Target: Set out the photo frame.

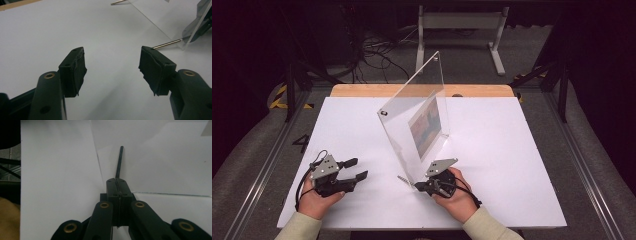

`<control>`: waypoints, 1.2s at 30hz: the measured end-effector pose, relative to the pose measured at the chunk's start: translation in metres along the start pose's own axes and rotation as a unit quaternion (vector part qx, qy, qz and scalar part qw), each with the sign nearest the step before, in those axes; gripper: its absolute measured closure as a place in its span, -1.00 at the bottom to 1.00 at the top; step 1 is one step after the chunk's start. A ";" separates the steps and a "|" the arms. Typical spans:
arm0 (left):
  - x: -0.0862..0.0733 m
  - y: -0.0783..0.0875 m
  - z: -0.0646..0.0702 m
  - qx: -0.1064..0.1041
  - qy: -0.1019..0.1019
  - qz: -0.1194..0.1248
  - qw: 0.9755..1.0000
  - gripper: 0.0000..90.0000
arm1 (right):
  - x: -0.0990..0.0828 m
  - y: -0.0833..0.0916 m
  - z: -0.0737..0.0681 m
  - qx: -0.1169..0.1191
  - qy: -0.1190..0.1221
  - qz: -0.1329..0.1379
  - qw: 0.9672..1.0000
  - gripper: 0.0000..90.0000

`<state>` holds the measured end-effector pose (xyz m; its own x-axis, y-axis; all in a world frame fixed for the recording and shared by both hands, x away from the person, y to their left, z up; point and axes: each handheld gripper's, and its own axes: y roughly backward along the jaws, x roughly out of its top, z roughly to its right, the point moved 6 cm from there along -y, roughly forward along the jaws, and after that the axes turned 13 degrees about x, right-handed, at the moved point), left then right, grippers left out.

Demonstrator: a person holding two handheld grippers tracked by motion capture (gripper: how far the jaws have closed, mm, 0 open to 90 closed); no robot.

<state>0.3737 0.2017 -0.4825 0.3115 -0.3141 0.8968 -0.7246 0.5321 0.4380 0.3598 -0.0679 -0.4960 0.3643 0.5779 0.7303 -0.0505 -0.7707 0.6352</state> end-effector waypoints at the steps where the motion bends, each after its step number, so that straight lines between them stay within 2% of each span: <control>1: 0.000 0.001 -0.001 0.002 -0.001 0.003 1.000 -0.13 | 0.002 -0.003 0.001 -0.003 0.000 0.000 1.000 1.00; 3: 0.002 0.002 -0.001 0.004 0.004 0.011 1.000 -0.13 | 0.004 -0.012 0.006 -0.009 -0.007 -0.005 1.000 1.00; 5: 0.002 0.003 -0.001 0.002 0.008 0.016 1.000 -0.12 | 0.010 -0.019 0.009 -0.006 -0.010 0.004 1.000 1.00; 6: 0.002 0.003 0.000 0.000 0.009 0.017 1.000 -0.12 | 0.014 -0.023 0.010 -0.012 -0.003 0.002 1.000 1.00; 13: 0.004 0.001 0.004 -0.002 0.005 0.015 1.000 -0.12 | 0.034 -0.046 0.015 -0.029 0.003 0.010 1.000 1.00; 16: 0.006 -0.001 0.006 -0.004 0.006 0.015 1.000 -0.12 | 0.036 -0.049 0.015 -0.031 0.005 0.011 0.999 1.00; 20: 0.012 -0.004 0.012 -0.013 0.010 0.016 1.000 -0.16 | 0.035 -0.043 0.013 -0.013 -0.002 0.017 1.000 1.00; 22: 0.016 -0.005 0.016 -0.016 0.011 0.016 1.000 -0.18 | 0.034 -0.034 0.012 -0.008 -0.003 0.016 1.000 1.00; 24: 0.022 -0.007 0.020 -0.019 0.015 0.020 1.000 -0.19 | 0.036 -0.012 0.015 -0.007 -0.003 0.037 0.999 0.92; 26: 0.029 -0.008 0.024 -0.020 0.021 0.022 0.999 -0.20 | 0.041 0.016 0.023 -0.019 -0.006 0.065 0.998 0.66; 28: 0.037 -0.009 0.028 -0.019 0.025 0.027 0.999 -0.21 | 0.045 0.035 0.030 -0.033 -0.001 0.086 0.996 0.46; 31: 0.049 -0.012 0.034 -0.016 0.038 0.032 0.999 -0.24 | 0.055 0.075 0.049 -0.062 0.000 0.146 0.987 0.11; 33: 0.056 -0.015 0.038 -0.014 0.048 0.031 0.998 -0.26 | 0.064 0.099 0.064 -0.080 0.001 0.185 0.979 -0.08; 34: 0.059 -0.016 0.039 -0.011 0.048 0.032 0.998 -0.26 | 0.067 0.109 0.074 -0.095 0.003 0.196 0.976 -0.14; 36: 0.064 -0.019 0.041 -0.007 0.052 0.033 0.998 -0.28 | 0.070 0.119 0.085 -0.112 -0.001 0.199 0.973 -0.19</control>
<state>0.3823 0.1392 -0.4364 0.3262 -0.1949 0.9250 -0.7372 0.5601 0.3780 0.4586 -0.1419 -0.3912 0.2762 0.2444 0.9295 -0.3904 -0.8552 0.3409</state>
